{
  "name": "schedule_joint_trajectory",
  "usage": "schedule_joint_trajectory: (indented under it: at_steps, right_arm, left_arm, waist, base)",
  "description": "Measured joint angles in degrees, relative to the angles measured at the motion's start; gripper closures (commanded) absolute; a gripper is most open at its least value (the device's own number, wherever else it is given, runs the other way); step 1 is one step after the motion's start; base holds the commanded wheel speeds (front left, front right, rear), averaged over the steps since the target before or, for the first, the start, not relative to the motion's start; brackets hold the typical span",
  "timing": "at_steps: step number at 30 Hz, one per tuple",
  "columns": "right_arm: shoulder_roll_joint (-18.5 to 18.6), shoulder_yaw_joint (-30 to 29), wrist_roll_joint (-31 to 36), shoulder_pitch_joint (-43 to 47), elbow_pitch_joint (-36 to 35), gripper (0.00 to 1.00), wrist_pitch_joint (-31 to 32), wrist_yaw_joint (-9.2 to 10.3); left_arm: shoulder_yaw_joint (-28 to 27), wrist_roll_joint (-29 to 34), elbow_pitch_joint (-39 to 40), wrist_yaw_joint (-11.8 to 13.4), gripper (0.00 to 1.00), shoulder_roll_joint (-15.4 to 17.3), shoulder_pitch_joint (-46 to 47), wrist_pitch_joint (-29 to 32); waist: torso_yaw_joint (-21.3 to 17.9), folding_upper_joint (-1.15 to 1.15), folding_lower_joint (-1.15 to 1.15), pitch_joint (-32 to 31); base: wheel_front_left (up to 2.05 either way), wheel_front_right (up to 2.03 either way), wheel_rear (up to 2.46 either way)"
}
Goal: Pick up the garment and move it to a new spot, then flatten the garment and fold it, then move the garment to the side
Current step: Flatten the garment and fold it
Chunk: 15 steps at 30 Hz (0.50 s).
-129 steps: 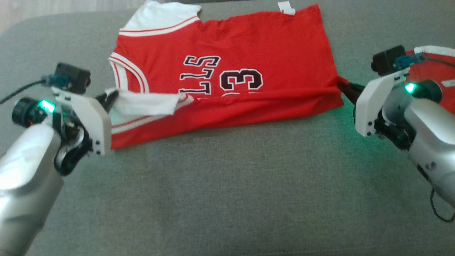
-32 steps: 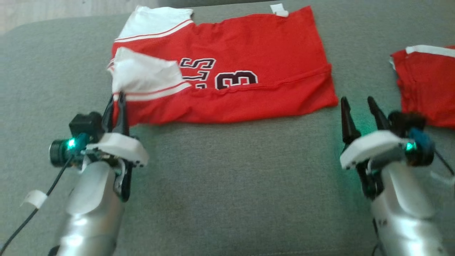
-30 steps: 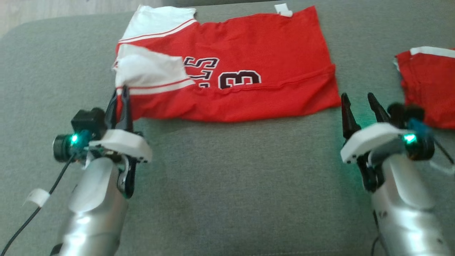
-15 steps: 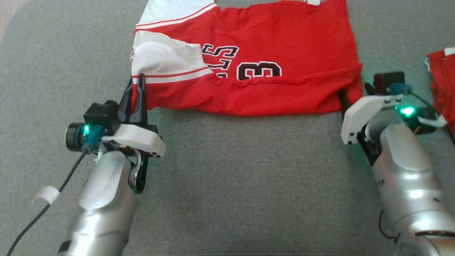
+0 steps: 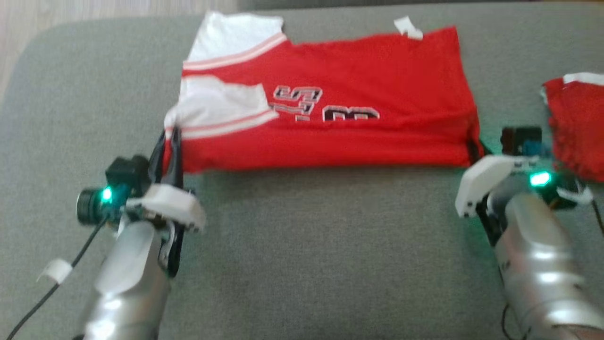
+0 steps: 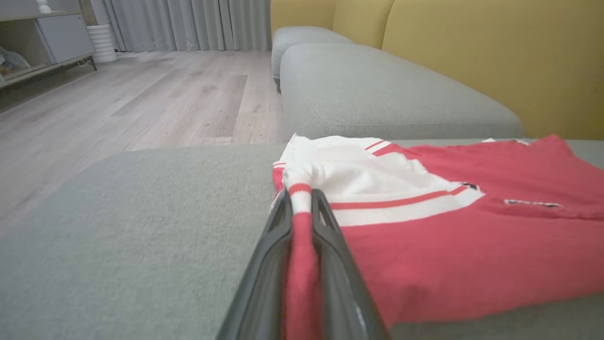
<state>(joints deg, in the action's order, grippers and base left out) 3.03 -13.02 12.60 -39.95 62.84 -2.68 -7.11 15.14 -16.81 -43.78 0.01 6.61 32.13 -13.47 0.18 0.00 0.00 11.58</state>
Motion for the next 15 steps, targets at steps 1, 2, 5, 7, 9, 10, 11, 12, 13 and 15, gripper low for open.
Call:
schedule_joint_trajectory:
  at_steps: [1, 2, 5, 7, 9, 10, 11, 12, 13, 15]
  right_arm:
    - [0.0, -0.2, -0.2, 0.8, 0.2, 1.00, -0.6, 0.00]
    - [0.0, -0.2, -1.0, 2.0, 0.4, 1.00, -1.6, 0.00]
    - [0.0, 0.1, -2.0, 3.3, 0.6, 1.00, -2.0, 0.00]
    - [0.0, 0.5, -2.2, 4.4, 0.5, 1.00, -1.9, 0.00]
    - [0.0, 1.3, -3.1, 5.9, 0.5, 1.00, -1.3, 0.00]
    - [0.0, 1.5, -3.7, 6.8, 0.5, 1.00, -0.7, 0.00]
    - [-0.1, 1.6, -4.2, 7.8, 0.4, 1.00, -0.1, 0.00]
    - [-0.1, 1.6, -4.5, 8.7, 0.2, 1.00, 0.7, 0.00]
    - [-0.1, 1.5, -5.1, 9.7, -0.1, 1.00, 1.5, 0.00]
    - [-0.1, 1.6, -7.1, 11.5, -0.5, 1.00, 2.7, 0.00]
  left_arm:
    - [0.1, 0.0, -0.5, 0.0, 1.00, 0.3, -0.7, 0.4]
    - [0.4, 0.0, -1.4, 0.0, 1.00, 0.7, -2.5, 0.9]
    - [1.3, 0.0, -2.5, -0.3, 1.00, 1.0, -5.0, 1.9]
    - [1.8, 0.0, -2.9, -0.6, 1.00, 1.4, -6.4, 2.9]
    - [2.4, 0.0, -3.2, -0.9, 1.00, 1.8, -7.7, 4.1]
    - [2.6, 0.0, -3.2, -1.3, 1.00, 2.0, -8.4, 4.7]
    - [2.9, 0.0, -3.3, -1.6, 1.00, 2.1, -9.2, 5.4]
    - [3.2, 0.0, -3.2, -1.6, 1.00, 2.2, -10.0, 6.0]
    - [3.4, 0.0, -3.1, -2.0, 1.00, 2.2, -11.0, 6.5]
    - [4.2, -0.3, -2.5, -2.6, 1.00, 2.4, -13.0, 8.3]
  waist:
    - [-0.2, 0.00, 0.00, -0.7]
    - [-0.5, 0.00, -0.01, -2.0]
    - [-1.0, 0.00, -0.01, -4.2]
    - [-1.3, 0.00, -0.01, -5.7]
    - [-1.5, 0.00, -0.01, -7.1]
    - [-1.6, 0.00, -0.01, -7.9]
    - [-1.7, 0.00, -0.01, -8.6]
    - [-1.9, 0.00, -0.02, -9.3]
    - [-2.0, 0.00, -0.02, -9.9]
    - [-2.1, 0.00, -0.01, -11.2]
  base:
    - [0.00, 0.00, 0.00]
    - [0.00, 0.00, 0.00]
    - [0.00, 0.00, 0.00]
    - [0.00, 0.00, 0.00]
    - [0.00, 0.00, 0.00]
    - [0.00, 0.00, 0.00]
    - [0.00, 0.00, 0.00]
    - [0.00, 0.00, 0.00]
    - [0.00, 0.00, 0.00]
    - [0.00, 0.00, 0.00]
